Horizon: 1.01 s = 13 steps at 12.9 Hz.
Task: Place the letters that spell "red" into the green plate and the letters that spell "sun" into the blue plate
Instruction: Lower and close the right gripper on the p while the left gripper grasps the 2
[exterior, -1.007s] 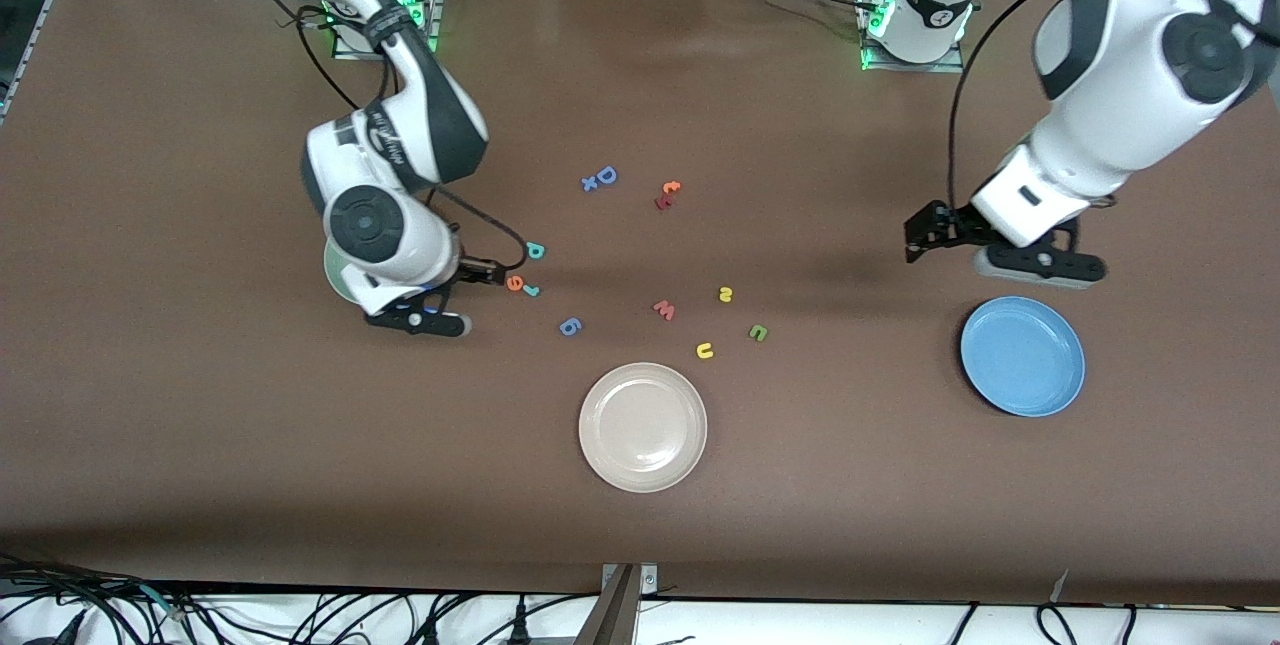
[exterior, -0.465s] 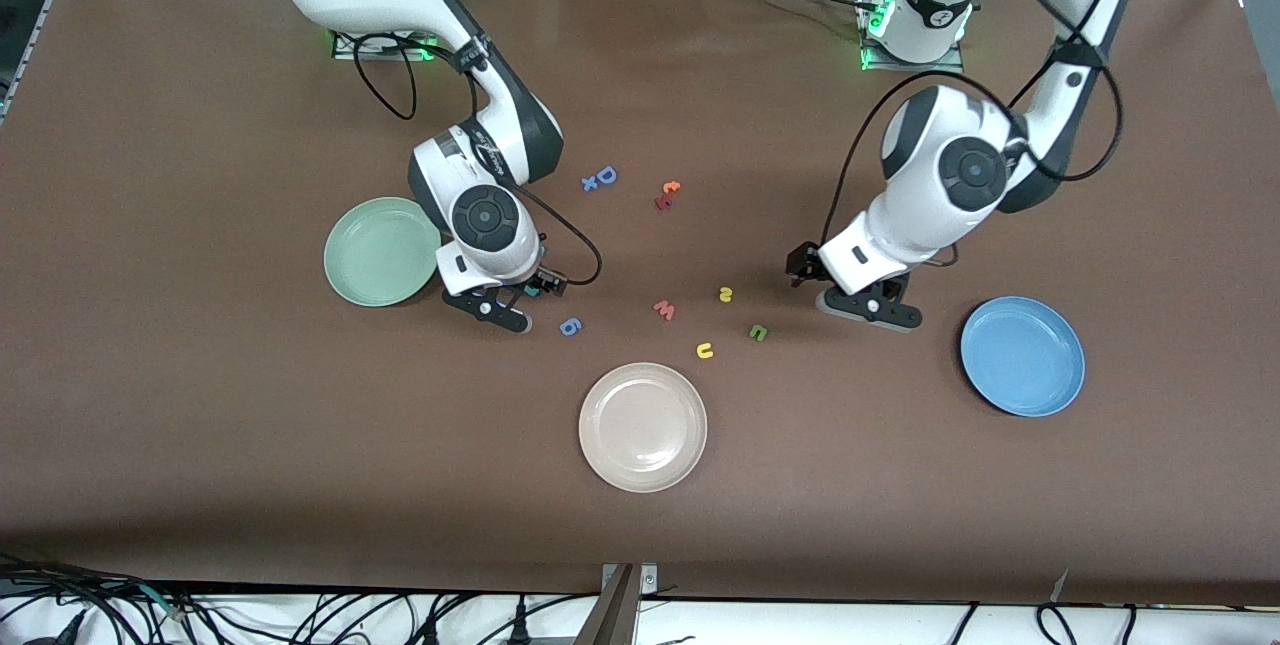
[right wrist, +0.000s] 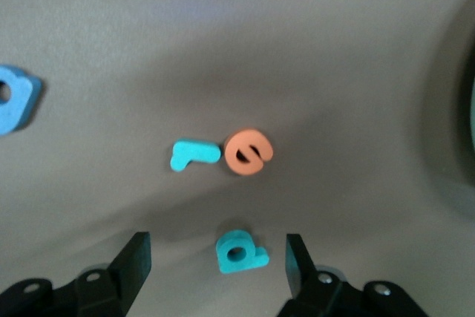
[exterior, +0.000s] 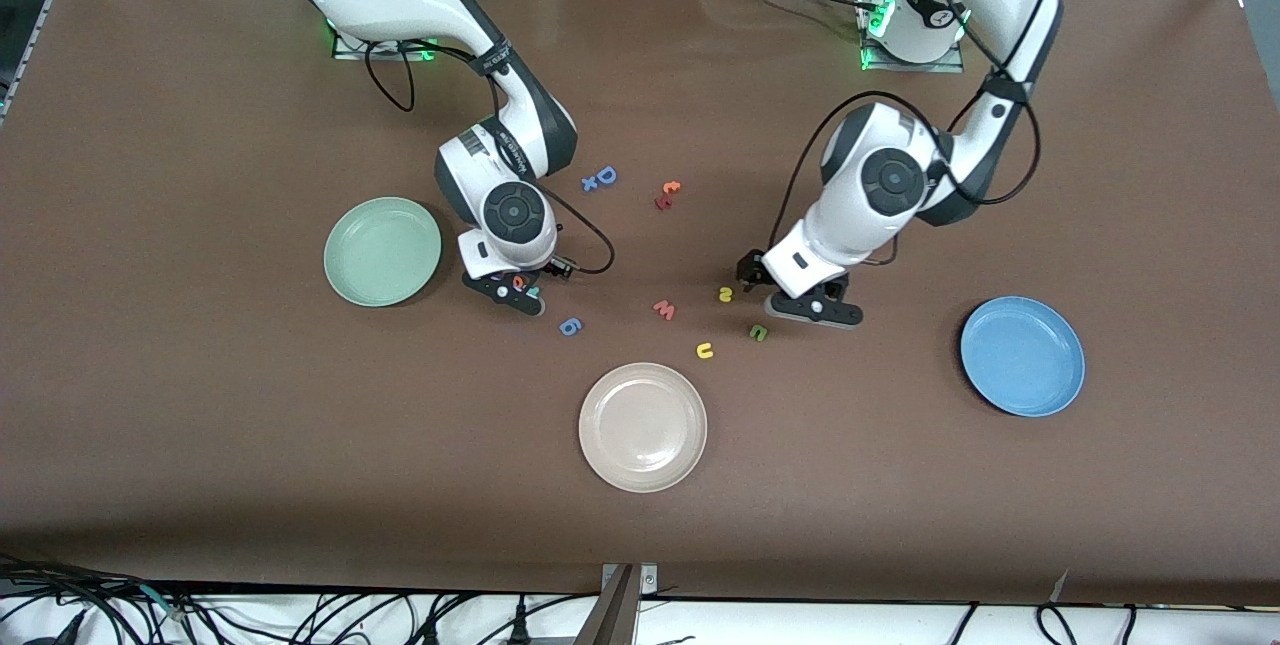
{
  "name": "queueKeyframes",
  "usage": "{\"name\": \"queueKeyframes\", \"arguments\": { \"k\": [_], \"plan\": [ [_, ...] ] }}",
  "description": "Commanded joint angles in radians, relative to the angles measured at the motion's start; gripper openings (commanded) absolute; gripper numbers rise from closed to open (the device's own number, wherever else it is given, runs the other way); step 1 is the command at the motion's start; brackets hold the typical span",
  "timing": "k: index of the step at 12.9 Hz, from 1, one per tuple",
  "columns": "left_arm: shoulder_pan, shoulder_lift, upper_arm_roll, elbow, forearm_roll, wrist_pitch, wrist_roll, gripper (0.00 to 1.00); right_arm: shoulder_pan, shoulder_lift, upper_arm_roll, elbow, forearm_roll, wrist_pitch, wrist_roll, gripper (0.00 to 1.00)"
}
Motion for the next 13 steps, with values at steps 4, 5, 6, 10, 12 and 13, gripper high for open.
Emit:
{"name": "queueKeyframes", "arguments": {
  "k": [4, 5, 6, 10, 12, 13],
  "plan": [
    [-0.075, 0.122, 0.016, 0.041, -0.021, 0.112, -0.167, 0.99, 0.006, -0.036, -0.011, -0.034, -0.016, 0.005, 0.022, 0.82],
    [-0.089, 0.145, 0.025, 0.039, -0.022, 0.14, -0.187, 0.99, 0.006, -0.036, -0.011, -0.034, -0.016, 0.005, 0.022, 0.82],
    [-0.109, 0.163, 0.036, 0.041, -0.022, 0.154, -0.207, 0.97, 0.006, -0.036, -0.011, -0.037, -0.017, 0.004, 0.022, 0.82],
    [-0.17, 0.208, 0.074, 0.061, -0.016, 0.171, -0.275, 0.91, 0.006, -0.036, -0.011, -0.037, -0.019, 0.004, 0.022, 0.82],
    [-0.172, 0.205, 0.079, 0.059, -0.013, 0.171, -0.275, 0.86, 0.006, -0.036, -0.011, -0.042, -0.019, 0.004, 0.022, 0.82],
    [-0.174, 0.2, 0.092, 0.059, -0.013, 0.171, -0.272, 0.86, 0.006, -0.036, -0.011, -0.043, -0.019, 0.004, 0.022, 0.82]
  ]
}}
